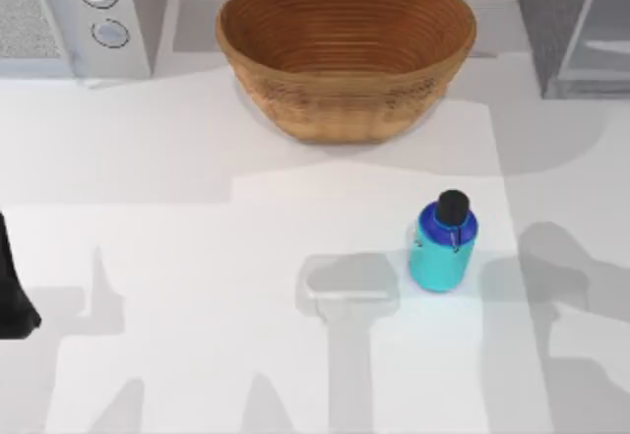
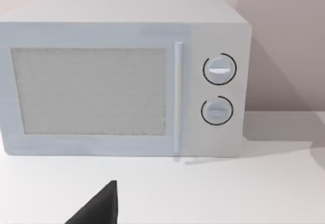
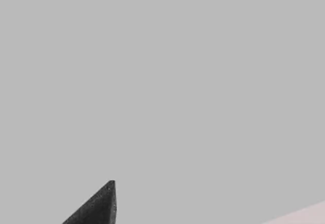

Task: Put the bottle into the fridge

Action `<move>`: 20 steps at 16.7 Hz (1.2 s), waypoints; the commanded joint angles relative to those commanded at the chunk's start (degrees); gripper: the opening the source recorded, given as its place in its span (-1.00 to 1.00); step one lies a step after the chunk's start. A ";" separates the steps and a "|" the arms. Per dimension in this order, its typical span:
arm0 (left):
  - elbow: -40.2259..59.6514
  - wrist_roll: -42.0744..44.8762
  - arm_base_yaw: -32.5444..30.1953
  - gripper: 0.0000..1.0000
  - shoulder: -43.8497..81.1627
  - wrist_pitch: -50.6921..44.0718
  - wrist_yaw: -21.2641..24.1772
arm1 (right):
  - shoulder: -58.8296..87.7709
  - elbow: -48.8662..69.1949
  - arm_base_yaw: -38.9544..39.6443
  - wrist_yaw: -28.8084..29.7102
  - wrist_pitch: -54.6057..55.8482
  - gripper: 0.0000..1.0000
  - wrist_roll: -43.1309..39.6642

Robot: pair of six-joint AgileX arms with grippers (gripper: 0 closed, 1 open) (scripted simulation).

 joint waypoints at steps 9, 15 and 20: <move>0.00 0.00 0.00 1.00 0.00 0.00 0.00 | 6.72 69.21 -34.04 -1.70 -11.68 1.00 23.91; 0.00 0.00 0.00 1.00 0.00 0.00 0.00 | 2.48 110.35 -50.09 -3.83 -11.07 1.00 35.23; 0.00 0.00 0.00 1.00 0.00 0.00 0.00 | -3.14 137.42 -60.03 -4.70 -8.21 1.00 42.72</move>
